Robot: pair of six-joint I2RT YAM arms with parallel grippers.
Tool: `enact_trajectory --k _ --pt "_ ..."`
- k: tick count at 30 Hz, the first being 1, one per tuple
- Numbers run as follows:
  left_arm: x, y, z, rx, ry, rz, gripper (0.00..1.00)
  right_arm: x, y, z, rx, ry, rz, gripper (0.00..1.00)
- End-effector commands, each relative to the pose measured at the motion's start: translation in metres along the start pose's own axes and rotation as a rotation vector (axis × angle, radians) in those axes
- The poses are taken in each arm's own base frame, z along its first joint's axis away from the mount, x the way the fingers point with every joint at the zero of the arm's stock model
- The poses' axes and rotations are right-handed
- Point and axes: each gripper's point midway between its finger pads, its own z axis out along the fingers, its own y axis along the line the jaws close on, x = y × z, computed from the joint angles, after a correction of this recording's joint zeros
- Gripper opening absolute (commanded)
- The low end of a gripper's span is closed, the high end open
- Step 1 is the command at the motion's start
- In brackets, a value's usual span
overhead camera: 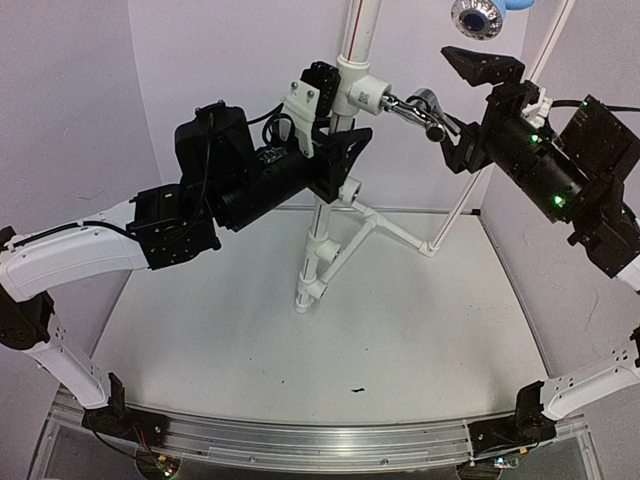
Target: Install the water faucets
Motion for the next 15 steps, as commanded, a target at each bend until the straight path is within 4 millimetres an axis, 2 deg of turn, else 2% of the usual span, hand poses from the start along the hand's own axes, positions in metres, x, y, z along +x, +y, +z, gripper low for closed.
enact_trajectory --k 1,6,9,11,15 --pt "0.162 -0.010 -0.011 -0.148 0.492 -0.360 0.00 -0.007 -0.021 -0.008 0.052 -0.042 -0.019 0.98" --pt "0.150 -0.002 -0.006 -0.194 0.481 -0.378 0.00 -0.016 -0.047 -0.025 0.108 -0.065 -0.045 0.98" --pt "0.143 0.004 -0.006 -0.220 0.475 -0.393 0.00 -0.030 -0.052 -0.039 0.127 -0.087 -0.167 0.98" --pt "0.139 0.008 -0.007 -0.233 0.473 -0.396 0.00 -0.039 -0.050 -0.048 0.142 -0.081 -0.347 0.98" --pt "0.134 0.011 -0.011 -0.231 0.470 -0.392 0.00 -0.052 -0.027 -0.062 0.098 -0.039 -0.796 0.98"
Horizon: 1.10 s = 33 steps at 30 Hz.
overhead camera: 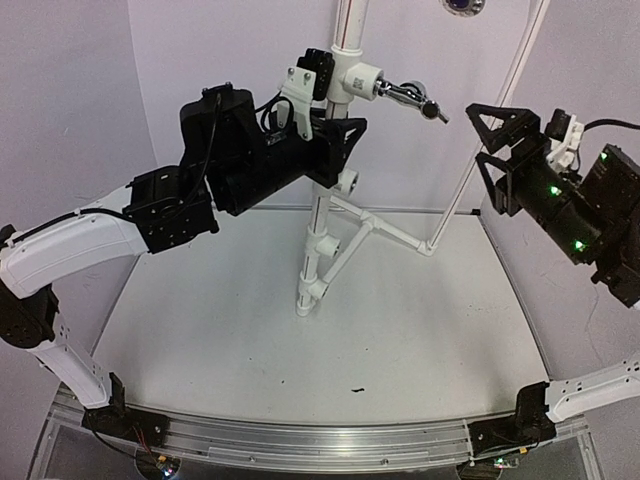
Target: Install the water faucets
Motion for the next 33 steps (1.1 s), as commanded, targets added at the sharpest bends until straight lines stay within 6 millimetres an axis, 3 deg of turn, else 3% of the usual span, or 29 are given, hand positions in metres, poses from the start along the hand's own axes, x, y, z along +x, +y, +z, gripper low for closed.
enact_trajectory --k 1,3,7,11,19,29,33 --pt "0.144 0.008 -0.007 -0.180 0.424 -0.290 0.00 -0.031 0.019 -0.020 -0.064 -0.027 -0.560 0.98" --pt "0.143 0.008 -0.008 -0.173 0.426 -0.280 0.00 -0.012 0.034 -0.023 -0.189 0.040 -0.869 0.98" --pt "0.146 0.003 -0.008 -0.144 0.439 -0.257 0.00 0.048 0.045 -0.029 -0.467 0.217 -1.429 0.96" --pt "0.150 0.003 -0.008 -0.141 0.450 -0.233 0.00 0.072 0.048 -0.021 -0.599 0.180 -1.813 0.95" --pt "0.151 0.003 -0.011 -0.129 0.464 -0.214 0.00 0.063 0.091 0.000 -0.641 0.015 -1.998 0.83" --pt "0.156 0.001 -0.007 -0.118 0.487 -0.207 0.00 0.042 0.116 -0.002 -0.624 -0.112 -1.911 0.73" --pt "0.158 0.000 -0.005 -0.114 0.491 -0.210 0.00 0.047 0.123 0.005 -0.633 -0.111 -1.890 0.64"
